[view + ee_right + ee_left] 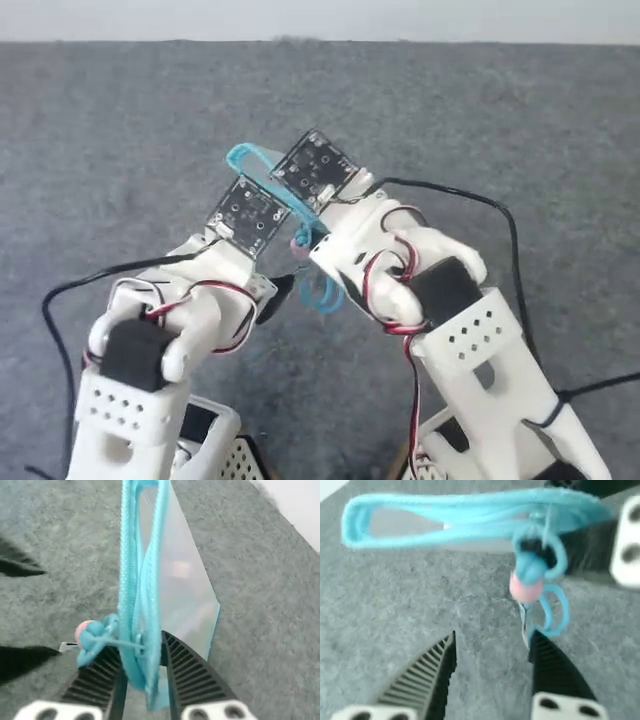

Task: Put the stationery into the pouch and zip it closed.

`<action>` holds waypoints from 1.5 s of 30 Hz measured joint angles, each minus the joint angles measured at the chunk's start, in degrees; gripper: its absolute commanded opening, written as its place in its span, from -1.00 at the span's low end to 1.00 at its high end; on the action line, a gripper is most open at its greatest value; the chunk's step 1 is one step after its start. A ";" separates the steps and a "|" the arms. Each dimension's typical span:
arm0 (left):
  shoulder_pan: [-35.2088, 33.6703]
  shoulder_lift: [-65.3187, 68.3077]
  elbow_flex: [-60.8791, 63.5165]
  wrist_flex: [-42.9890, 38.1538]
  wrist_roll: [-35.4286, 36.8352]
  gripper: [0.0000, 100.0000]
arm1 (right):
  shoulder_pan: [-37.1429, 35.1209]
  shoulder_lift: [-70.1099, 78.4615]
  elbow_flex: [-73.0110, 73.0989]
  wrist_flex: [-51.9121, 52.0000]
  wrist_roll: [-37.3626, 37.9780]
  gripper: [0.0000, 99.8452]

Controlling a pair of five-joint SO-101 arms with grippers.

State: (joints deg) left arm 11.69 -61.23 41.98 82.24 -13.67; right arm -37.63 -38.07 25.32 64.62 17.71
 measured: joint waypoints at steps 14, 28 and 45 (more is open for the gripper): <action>4.40 -4.31 2.64 -6.51 2.90 -0.59 | -0.79 0.00 0.00 2.11 -0.62 -0.99; 2.73 -4.22 4.13 -11.25 3.34 -0.98 | -2.64 -0.18 2.64 3.25 0.26 -0.99; -10.20 -3.69 4.22 -11.25 -0.88 -0.98 | -3.25 -1.49 9.23 -1.14 1.85 -0.99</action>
State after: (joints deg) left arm 1.49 -64.92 46.20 70.99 -14.55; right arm -40.88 -39.56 34.55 63.47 19.56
